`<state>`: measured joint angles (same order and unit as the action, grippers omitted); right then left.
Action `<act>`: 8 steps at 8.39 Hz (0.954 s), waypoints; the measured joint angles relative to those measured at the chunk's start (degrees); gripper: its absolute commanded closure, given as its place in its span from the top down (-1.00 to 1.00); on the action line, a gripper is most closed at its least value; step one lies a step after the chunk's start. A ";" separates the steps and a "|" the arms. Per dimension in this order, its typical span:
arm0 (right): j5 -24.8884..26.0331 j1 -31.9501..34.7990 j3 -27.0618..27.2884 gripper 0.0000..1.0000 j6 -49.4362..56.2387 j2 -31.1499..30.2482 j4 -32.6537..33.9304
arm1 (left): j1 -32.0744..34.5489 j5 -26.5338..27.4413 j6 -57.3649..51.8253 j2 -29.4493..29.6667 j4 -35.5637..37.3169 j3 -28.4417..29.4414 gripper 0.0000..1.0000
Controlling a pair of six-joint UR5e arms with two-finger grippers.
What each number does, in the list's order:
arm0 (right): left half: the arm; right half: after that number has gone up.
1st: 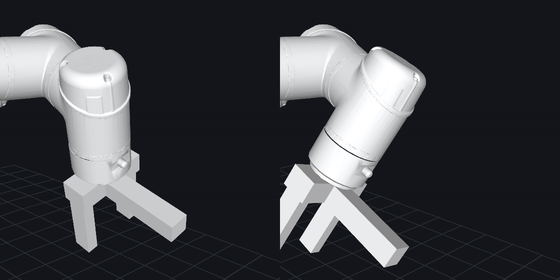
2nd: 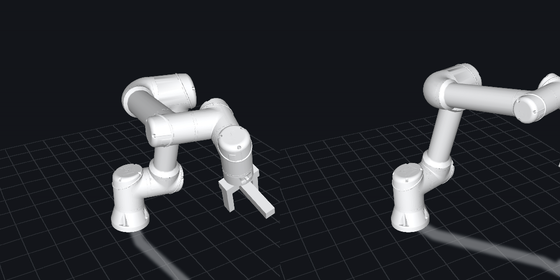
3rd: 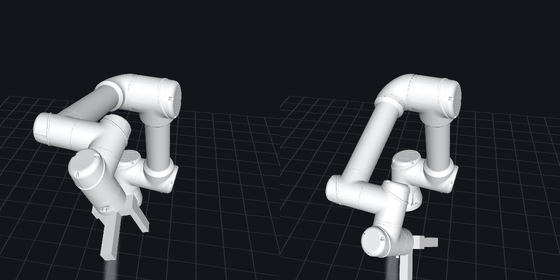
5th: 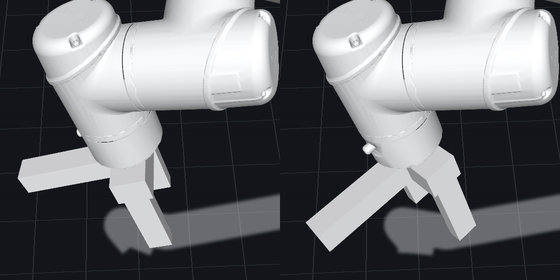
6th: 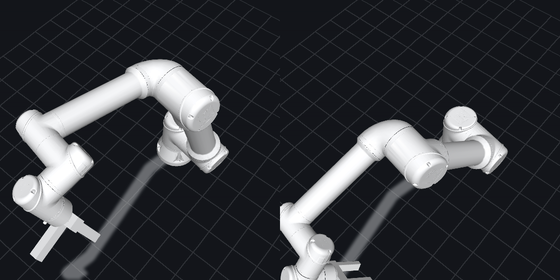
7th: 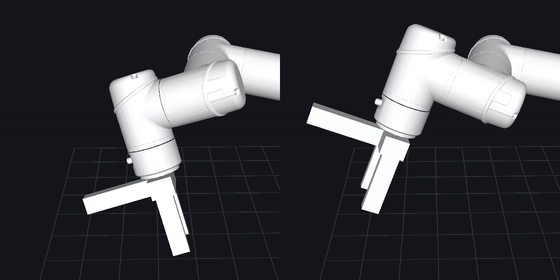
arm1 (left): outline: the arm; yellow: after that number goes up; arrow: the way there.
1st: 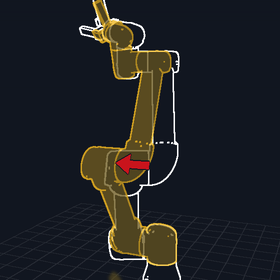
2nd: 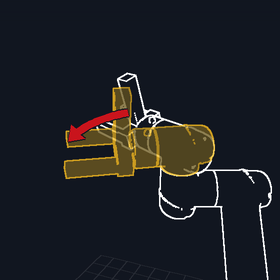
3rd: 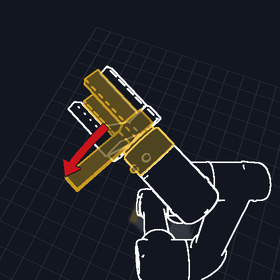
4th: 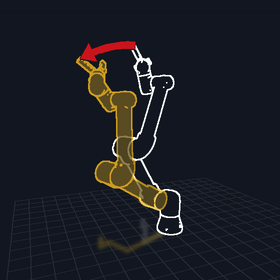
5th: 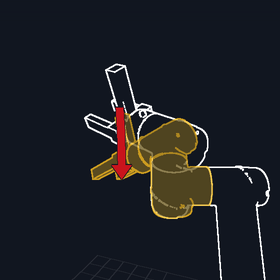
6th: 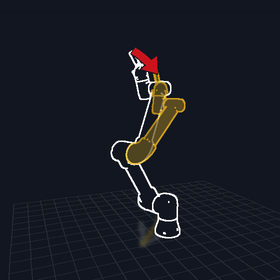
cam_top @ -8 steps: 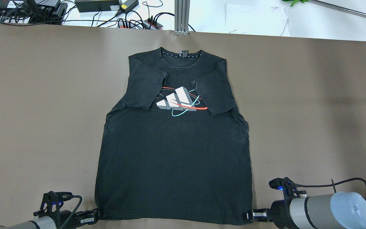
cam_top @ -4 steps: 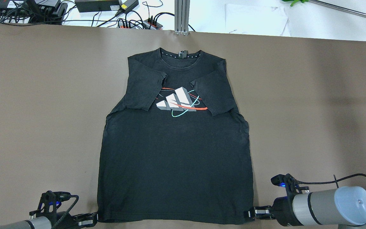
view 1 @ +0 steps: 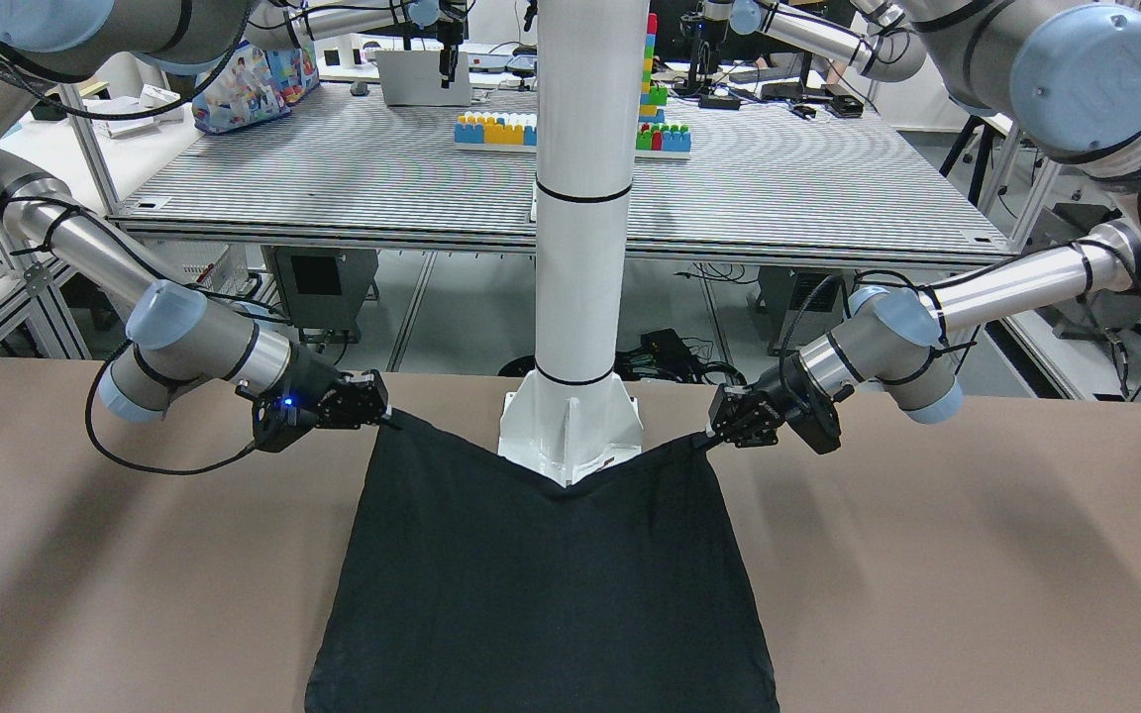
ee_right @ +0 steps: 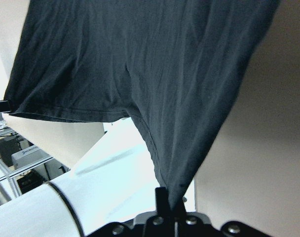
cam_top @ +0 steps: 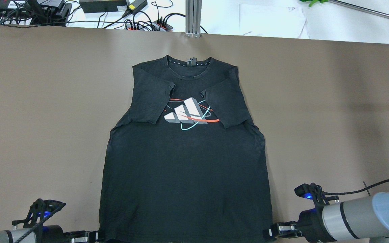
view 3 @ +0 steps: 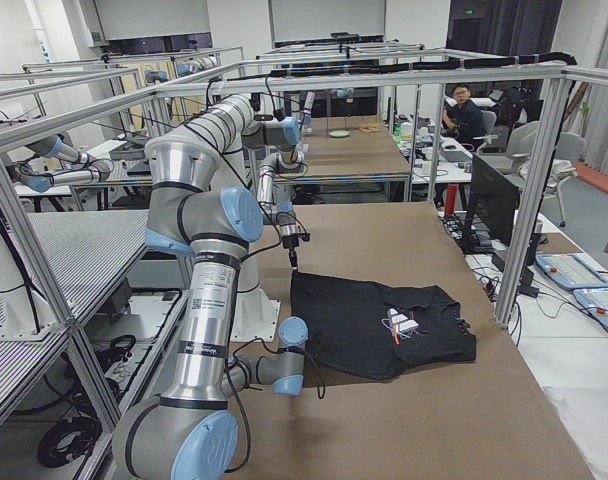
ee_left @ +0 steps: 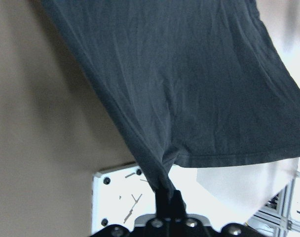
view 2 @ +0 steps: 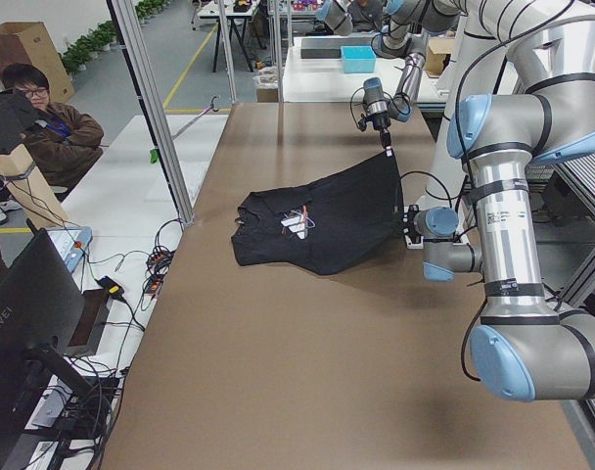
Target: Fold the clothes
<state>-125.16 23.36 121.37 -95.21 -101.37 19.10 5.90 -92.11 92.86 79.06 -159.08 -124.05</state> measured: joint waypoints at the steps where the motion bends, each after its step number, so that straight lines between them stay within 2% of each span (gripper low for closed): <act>1: -2.17 0.17 1.63 -1.00 -2.63 -1.97 -3.90 | -0.06 -2.21 0.12 -1.15 -3.93 -0.21 -1.00; 3: -4.22 0.50 2.44 -1.00 -4.99 -4.79 -8.62 | 0.19 -5.11 0.20 -3.21 -8.63 -0.46 -1.00; 5: -4.73 3.72 0.49 -1.00 -4.90 -4.72 -9.42 | 2.77 -6.50 0.21 -3.82 -8.81 -0.41 -1.00; 8: -6.95 11.43 -4.75 -1.00 -2.86 1.21 -7.59 | 10.91 -10.57 -0.03 -0.42 -3.99 1.71 -1.00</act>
<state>-132.11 34.78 116.63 -98.06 -100.16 11.51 16.81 -102.68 92.83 78.65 -163.07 -122.34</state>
